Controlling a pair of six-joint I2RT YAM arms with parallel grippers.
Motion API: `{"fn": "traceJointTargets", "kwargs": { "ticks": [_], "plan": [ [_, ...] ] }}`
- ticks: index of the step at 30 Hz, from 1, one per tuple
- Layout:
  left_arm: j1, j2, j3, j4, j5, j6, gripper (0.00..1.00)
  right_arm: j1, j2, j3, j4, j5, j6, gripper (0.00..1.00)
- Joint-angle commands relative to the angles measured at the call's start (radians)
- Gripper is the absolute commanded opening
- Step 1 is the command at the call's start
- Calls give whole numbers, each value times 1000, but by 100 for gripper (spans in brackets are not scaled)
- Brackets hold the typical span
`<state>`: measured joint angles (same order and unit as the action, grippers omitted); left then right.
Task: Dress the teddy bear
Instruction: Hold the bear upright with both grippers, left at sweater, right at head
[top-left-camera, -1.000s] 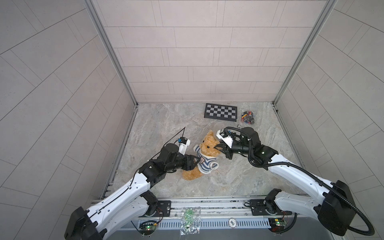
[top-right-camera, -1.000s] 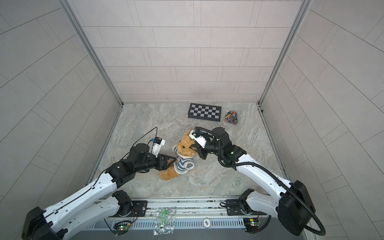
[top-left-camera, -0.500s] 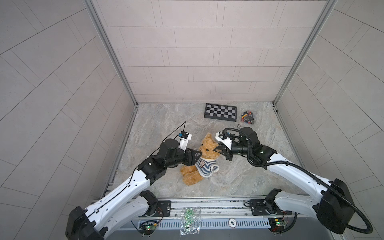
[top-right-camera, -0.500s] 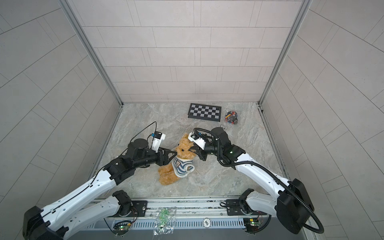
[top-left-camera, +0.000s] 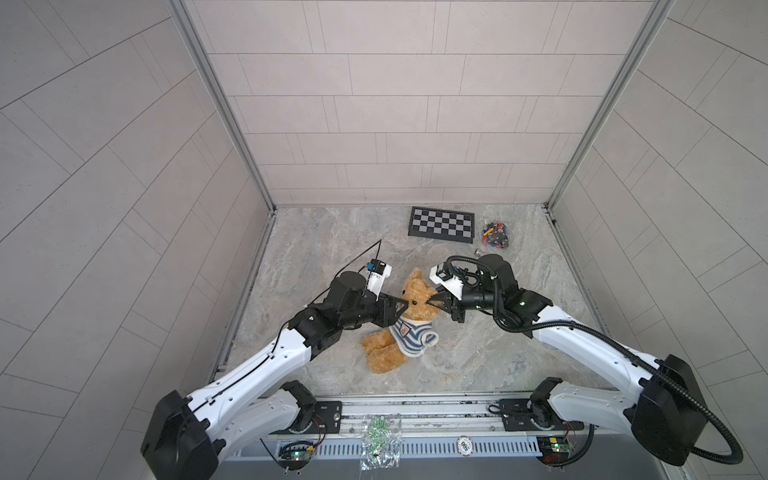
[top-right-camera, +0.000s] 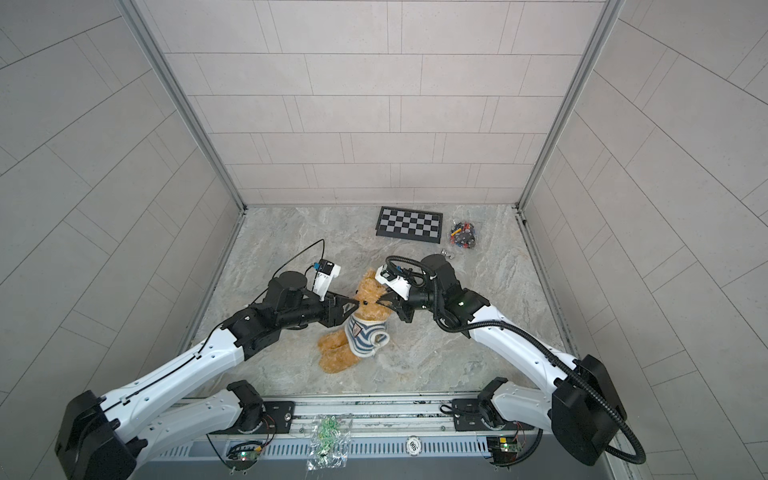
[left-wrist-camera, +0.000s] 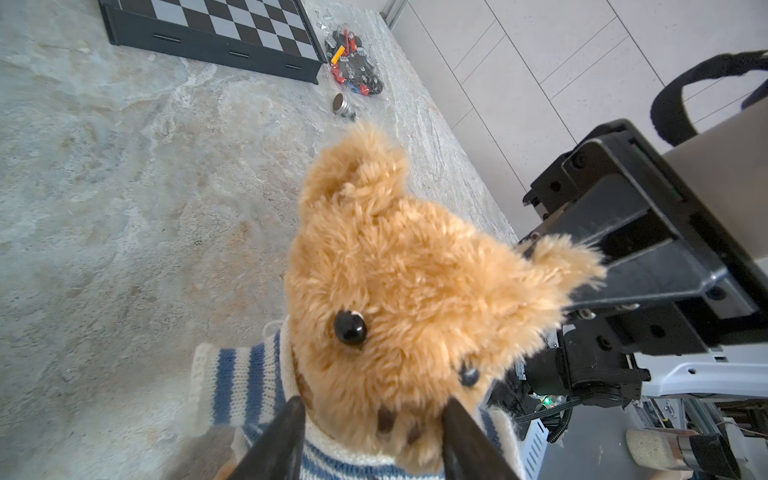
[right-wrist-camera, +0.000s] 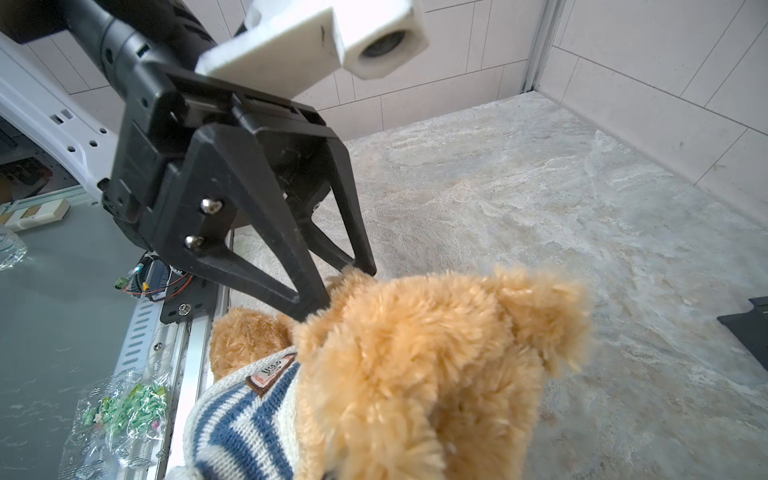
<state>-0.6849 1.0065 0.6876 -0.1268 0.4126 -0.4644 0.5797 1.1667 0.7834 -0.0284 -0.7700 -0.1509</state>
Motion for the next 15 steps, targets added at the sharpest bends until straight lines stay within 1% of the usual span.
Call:
{"fn": "traceJointTargets", "kwargs": {
  "ticks": [1, 7, 10, 15],
  "plan": [
    [-23, 22, 32, 21, 27, 31, 53, 3, -7, 42, 41, -59, -36, 0],
    [-45, 45, 35, 39, 31, 34, 49, 7, 6, 48, 48, -67, -35, 0],
    [-48, 53, 33, 49, 30, 29, 41, 8, 7, 48, 51, -68, -34, 0],
    [-49, 45, 17, 64, 22, 17, 26, 9, 2, 41, 51, -62, -32, 0]
  ]
}}
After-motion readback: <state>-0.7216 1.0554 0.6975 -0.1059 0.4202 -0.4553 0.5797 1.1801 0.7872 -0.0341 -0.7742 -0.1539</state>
